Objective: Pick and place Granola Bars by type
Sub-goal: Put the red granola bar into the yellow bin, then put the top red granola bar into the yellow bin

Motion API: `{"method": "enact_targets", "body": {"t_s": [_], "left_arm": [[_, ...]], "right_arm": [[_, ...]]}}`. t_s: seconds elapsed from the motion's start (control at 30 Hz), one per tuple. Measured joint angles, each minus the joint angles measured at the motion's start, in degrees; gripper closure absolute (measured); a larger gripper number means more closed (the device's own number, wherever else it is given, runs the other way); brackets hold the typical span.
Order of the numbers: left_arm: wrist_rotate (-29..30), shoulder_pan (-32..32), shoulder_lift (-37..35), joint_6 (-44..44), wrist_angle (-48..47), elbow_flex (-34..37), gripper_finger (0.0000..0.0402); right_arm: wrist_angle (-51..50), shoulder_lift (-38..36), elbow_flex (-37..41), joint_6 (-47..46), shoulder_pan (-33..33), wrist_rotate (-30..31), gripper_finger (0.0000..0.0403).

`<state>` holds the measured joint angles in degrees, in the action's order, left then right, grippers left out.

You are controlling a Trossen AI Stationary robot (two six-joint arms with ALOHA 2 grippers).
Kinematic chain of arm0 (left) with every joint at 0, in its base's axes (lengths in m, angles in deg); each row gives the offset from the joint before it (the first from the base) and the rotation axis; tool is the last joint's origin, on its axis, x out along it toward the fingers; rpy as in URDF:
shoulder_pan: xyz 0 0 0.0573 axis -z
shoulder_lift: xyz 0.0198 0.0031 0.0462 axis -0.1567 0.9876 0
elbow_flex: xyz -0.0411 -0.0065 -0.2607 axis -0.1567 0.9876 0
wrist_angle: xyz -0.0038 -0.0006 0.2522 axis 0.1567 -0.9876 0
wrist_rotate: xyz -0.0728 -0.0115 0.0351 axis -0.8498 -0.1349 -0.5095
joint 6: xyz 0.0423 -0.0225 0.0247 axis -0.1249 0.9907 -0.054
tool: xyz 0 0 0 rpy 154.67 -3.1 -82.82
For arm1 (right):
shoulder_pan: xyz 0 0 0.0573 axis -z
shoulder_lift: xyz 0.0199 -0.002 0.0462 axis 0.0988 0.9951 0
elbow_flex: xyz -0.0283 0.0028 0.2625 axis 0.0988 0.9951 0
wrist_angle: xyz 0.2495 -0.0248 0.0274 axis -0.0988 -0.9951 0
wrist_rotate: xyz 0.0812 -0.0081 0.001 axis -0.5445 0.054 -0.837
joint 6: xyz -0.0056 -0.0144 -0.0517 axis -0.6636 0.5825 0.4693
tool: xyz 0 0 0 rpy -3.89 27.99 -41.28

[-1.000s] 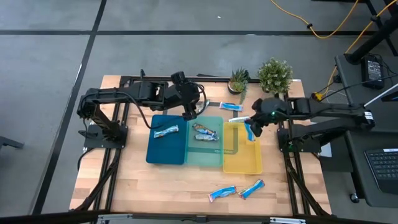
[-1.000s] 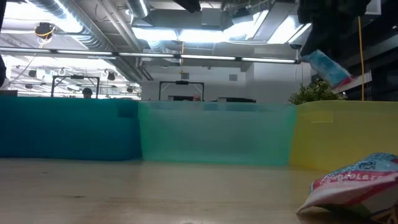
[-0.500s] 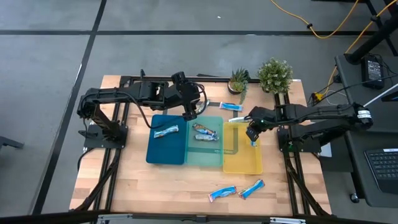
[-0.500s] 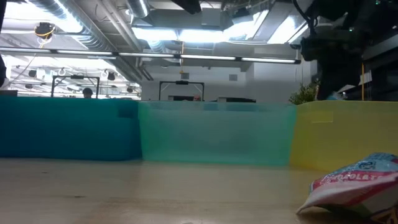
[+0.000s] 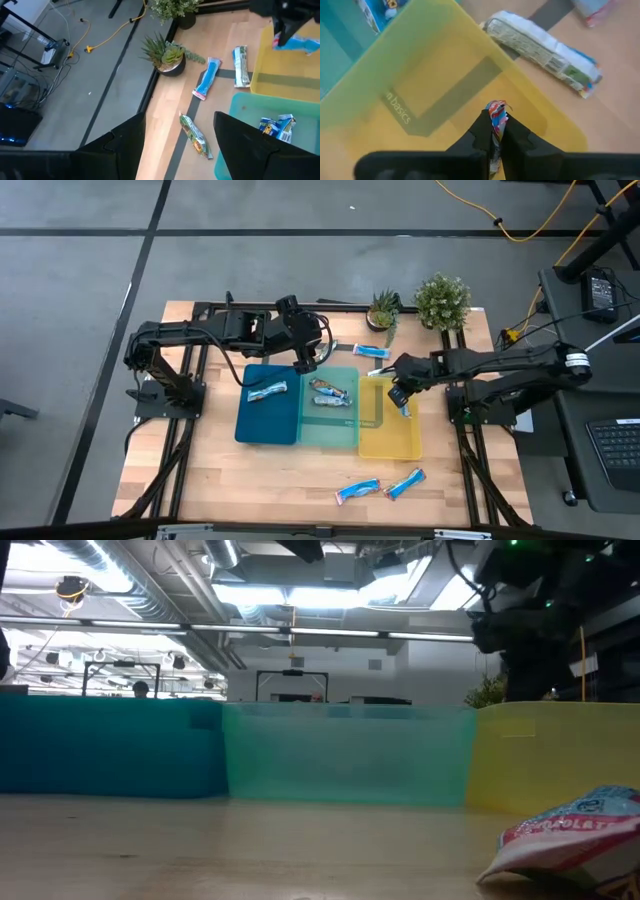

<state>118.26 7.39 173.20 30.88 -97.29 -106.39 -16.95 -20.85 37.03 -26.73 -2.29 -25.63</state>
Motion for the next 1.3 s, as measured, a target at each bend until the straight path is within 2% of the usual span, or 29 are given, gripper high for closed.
{"method": "enact_targets", "body": {"t_s": [0.13, 0.33, 0.9, 1.13, 1.3], "left_arm": [[0.0, 0.0, 0.0, 0.3, 0.0, 0.0, 0.0176], [0.0, 0.0, 0.0, 0.9, 0.0, 0.0, 0.0176], [-0.4, 0.0, 0.0, 0.9, 0.0, 0.0, 0.0176], [-1.5, 0.0, 0.0, 0.9, 0.0, 0.0, 0.0176], [-1.5, 0.0, 0.0, 0.9, 0.0, 0.0, 0.0176]], "right_arm": [[3.4, 2.8, 0.0, 1.1, 0.0, -1.0, 0.0375], [4.7, 5.5, 0.0, 1.1, 0.0, -2.5, 0.0342], [4.3, 5.7, -0.3, 1.6, 0.0, -3.9, 0.0272], [-0.1, 4.3, -6.0, 8.8, 0.0, -3.4, 0.027], [-7.1, 2.0, -13.6, 16.8, 0.0, 1.8, 0.0273]]}}
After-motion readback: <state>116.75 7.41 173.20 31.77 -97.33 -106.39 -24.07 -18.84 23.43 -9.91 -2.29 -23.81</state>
